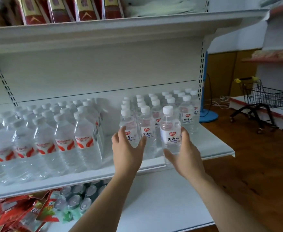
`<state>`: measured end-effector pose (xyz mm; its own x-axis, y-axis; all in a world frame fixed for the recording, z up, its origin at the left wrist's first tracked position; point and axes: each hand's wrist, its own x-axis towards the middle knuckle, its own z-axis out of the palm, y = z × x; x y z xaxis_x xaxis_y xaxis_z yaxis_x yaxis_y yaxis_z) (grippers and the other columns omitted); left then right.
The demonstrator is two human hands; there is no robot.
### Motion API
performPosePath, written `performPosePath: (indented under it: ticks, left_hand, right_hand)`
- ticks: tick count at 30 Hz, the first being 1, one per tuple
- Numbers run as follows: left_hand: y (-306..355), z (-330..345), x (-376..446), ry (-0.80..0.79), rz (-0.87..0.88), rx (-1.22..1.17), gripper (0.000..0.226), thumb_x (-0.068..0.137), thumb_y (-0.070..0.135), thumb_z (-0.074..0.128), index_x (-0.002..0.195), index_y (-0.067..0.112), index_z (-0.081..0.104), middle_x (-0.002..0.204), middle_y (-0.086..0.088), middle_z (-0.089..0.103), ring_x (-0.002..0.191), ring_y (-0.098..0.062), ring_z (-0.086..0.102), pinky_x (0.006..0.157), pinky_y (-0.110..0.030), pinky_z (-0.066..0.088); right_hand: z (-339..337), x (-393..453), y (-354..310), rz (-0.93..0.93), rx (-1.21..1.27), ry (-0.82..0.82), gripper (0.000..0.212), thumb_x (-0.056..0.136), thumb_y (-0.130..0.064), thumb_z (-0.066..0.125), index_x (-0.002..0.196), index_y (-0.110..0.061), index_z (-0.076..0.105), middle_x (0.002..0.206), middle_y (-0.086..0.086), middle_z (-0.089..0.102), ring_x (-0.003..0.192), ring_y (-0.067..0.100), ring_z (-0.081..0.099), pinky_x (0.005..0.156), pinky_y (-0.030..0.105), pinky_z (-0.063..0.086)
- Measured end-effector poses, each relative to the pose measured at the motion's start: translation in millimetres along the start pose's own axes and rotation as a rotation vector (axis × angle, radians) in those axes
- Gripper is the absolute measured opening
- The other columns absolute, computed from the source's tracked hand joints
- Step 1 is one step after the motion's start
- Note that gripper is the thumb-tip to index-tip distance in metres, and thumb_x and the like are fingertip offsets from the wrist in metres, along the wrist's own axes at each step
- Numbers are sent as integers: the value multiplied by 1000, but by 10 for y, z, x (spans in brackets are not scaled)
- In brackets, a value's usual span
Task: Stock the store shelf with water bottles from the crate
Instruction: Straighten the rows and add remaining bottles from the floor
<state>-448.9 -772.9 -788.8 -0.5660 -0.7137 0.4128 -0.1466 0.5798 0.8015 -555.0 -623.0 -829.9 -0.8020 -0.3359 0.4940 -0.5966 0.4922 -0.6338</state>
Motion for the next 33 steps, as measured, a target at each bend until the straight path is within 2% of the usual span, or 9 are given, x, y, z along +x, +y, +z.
performPosePath:
  ticks: [2, 4, 9, 14, 18, 22, 25, 30, 33]
  left_hand:
    - [-47, 28, 97, -51, -33, -16, 94, 84, 51, 72, 155, 25, 17, 155, -4, 28, 138, -24, 40, 107, -36, 38]
    - [-105, 73, 171, -123, -35, -61, 99, 88, 45, 69, 158, 23, 3, 162, -5, 19, 145, -22, 31, 108, -28, 29]
    - [-289, 149, 298, -148, -31, -115, 82, 101, 34, 53, 158, 30, -5, 161, 0, 26, 140, -20, 39, 98, -23, 29]
    - [-437, 234, 400, -136, -65, -86, 53, 104, 26, 45, 150, 32, 18, 142, 3, 52, 113, -25, 57, 83, -30, 37]
    - [-464, 280, 404, -159, -86, -58, 52, 103, 25, 45, 148, 31, 17, 129, -1, 58, 91, -25, 54, 76, -32, 37]
    - [-433, 230, 382, -205, -139, -14, 56, 104, 23, 46, 150, 31, 15, 122, 2, 57, 94, -29, 55, 77, -32, 37]
    - [-450, 172, 310, -257, -233, 50, 45, 100, 27, 54, 137, 21, 30, 128, -9, 60, 106, -36, 58, 82, -37, 44]
    - [-422, 160, -16, -128, -284, 80, 61, 94, 39, 62, 141, 12, 35, 132, -10, 54, 116, -29, 55, 87, -33, 41]
    - [-358, 216, -332, -63, -184, 47, 42, 94, 41, 61, 127, 20, 46, 100, 2, 64, 92, -17, 61, 74, -31, 41]
  right_hand:
    - [75, 122, 35, 21, -1, 4, 98, 81, -45, 77, 154, -24, 15, 145, 6, 53, 123, 29, 58, 92, 40, 51]
    - [184, 222, 58, 30, 4, 0, 98, 81, -44, 77, 154, -24, 15, 146, 7, 52, 124, 30, 57, 94, 42, 51]
    - [478, 409, 64, 63, 28, -22, 91, 89, -42, 71, 156, -19, 14, 147, 13, 49, 125, 35, 55, 95, 42, 48]
    - [607, 480, 126, 56, 7, -53, 95, 90, -39, 69, 158, -14, 8, 153, 15, 42, 129, 36, 52, 96, 38, 45]
    - [619, 467, 118, 61, -26, -71, 95, 93, -39, 65, 158, -13, 1, 157, 15, 36, 128, 36, 52, 94, 37, 45]
    - [602, 437, 100, 66, -50, -94, 93, 95, -37, 63, 158, -12, 0, 155, 17, 38, 123, 37, 56, 90, 38, 46]
    - [524, 311, 128, 112, -106, -158, 87, 98, -37, 59, 159, -16, 0, 150, 16, 42, 119, 35, 58, 90, 40, 48]
    - [343, -46, 189, 70, -141, -127, 71, 98, -35, 57, 155, -13, 19, 144, 14, 44, 119, 32, 56, 89, 38, 48]
    - [287, -305, 270, -129, -120, 20, 53, 96, -28, 60, 142, -9, 43, 127, 13, 56, 108, 29, 62, 77, 34, 54]
